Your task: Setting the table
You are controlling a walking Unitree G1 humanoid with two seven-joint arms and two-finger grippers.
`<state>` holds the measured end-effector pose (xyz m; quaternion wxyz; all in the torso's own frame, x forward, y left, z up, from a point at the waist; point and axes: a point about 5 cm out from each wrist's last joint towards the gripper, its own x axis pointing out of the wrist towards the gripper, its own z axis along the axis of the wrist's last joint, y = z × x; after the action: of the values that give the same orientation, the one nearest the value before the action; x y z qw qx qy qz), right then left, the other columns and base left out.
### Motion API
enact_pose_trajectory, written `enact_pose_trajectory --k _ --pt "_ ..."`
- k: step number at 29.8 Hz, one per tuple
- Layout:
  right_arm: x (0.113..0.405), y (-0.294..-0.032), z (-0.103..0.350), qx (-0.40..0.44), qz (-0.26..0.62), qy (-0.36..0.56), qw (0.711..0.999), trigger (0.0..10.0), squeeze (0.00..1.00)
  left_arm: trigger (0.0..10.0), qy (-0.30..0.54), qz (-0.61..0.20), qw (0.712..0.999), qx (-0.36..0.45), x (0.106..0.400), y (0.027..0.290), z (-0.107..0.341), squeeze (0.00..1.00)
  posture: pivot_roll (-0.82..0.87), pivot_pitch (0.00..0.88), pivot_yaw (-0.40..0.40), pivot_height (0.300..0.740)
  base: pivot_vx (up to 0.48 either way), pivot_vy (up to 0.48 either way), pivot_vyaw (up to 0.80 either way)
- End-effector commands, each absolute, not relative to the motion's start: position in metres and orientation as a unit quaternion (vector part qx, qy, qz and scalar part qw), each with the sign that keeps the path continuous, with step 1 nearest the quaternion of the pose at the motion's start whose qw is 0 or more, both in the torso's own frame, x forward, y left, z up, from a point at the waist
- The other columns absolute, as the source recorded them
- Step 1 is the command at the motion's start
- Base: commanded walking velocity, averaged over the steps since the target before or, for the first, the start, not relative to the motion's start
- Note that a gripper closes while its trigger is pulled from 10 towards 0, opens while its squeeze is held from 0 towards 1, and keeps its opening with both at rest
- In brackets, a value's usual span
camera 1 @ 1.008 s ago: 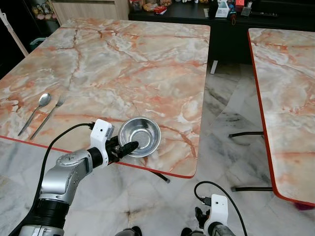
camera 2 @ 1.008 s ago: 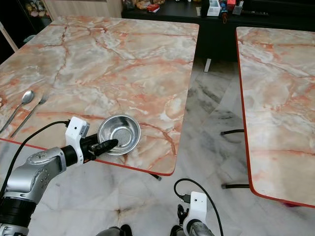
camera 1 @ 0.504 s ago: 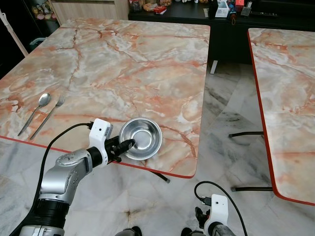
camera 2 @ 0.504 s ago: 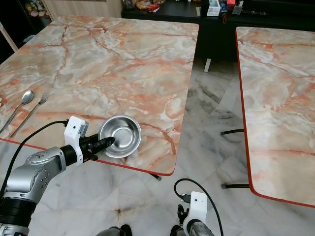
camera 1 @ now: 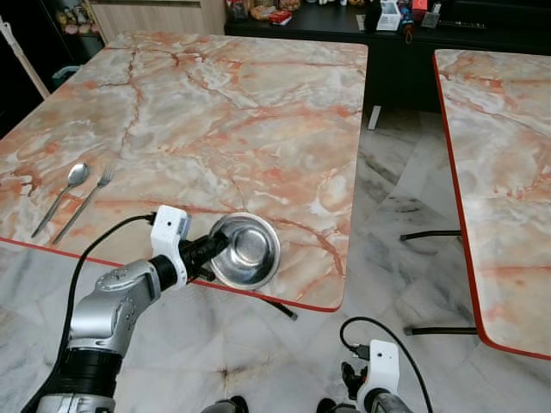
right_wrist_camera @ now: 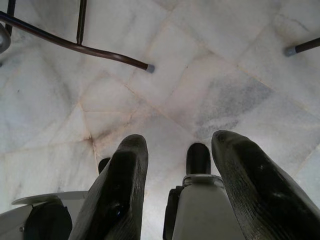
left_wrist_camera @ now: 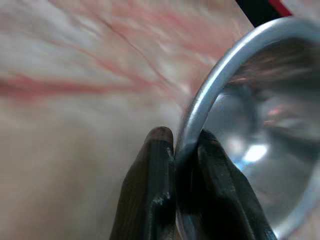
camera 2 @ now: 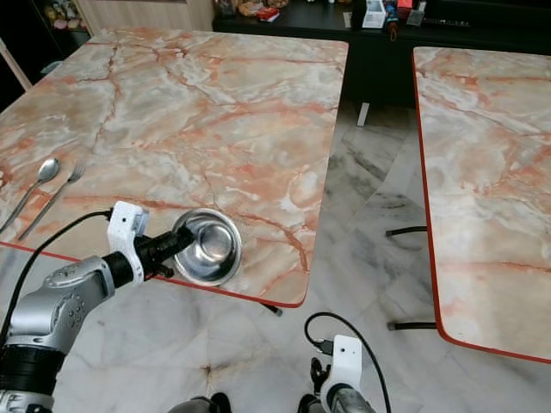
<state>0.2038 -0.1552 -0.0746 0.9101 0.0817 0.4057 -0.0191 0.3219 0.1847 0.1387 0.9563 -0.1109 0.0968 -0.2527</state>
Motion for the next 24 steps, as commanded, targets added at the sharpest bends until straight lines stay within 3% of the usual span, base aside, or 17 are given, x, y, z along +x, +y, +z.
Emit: enact_pose_trajectory --k 1,9,13,14,15,24 --pt "0.198 -0.156 -0.078 0.085 -0.022 0.414 0.906 10.0 0.00 0.0 0.075 -0.224 0.963 -0.129 0.325 0.195 0.144 0.00 0.12 0.166 0.034 0.740 0.000 0.000 0.00" --pt "0.201 -0.159 -0.076 0.080 -0.021 0.411 0.908 10.0 0.00 0.0 0.013 -0.191 0.967 -0.167 0.330 0.197 0.157 0.00 0.12 0.158 0.017 0.740 0.000 0.000 0.00" --pt "0.203 -0.162 -0.075 0.076 -0.020 0.410 0.909 10.0 0.00 0.1 -0.075 -0.135 0.972 -0.178 0.336 0.193 0.171 0.00 0.12 0.151 0.003 0.740 0.000 0.000 0.00" --pt "0.203 -0.163 -0.075 0.073 -0.018 0.410 0.909 10.0 0.00 4.7 -0.085 -0.120 0.975 -0.170 0.338 0.188 0.172 0.00 0.12 0.149 -0.002 0.740 0.000 0.000 0.00" --pt "0.203 -0.163 -0.075 0.073 -0.018 0.409 0.909 10.0 0.00 10.0 -0.086 -0.103 0.977 -0.167 0.340 0.184 0.172 0.00 0.11 0.151 -0.003 0.740 0.000 0.000 0.00" --pt "0.204 -0.168 -0.074 0.067 -0.020 0.409 0.910 10.0 0.00 10.0 -0.118 -0.044 0.982 -0.144 0.347 0.158 0.171 0.00 0.10 0.137 -0.023 0.740 0.000 0.000 0.00"
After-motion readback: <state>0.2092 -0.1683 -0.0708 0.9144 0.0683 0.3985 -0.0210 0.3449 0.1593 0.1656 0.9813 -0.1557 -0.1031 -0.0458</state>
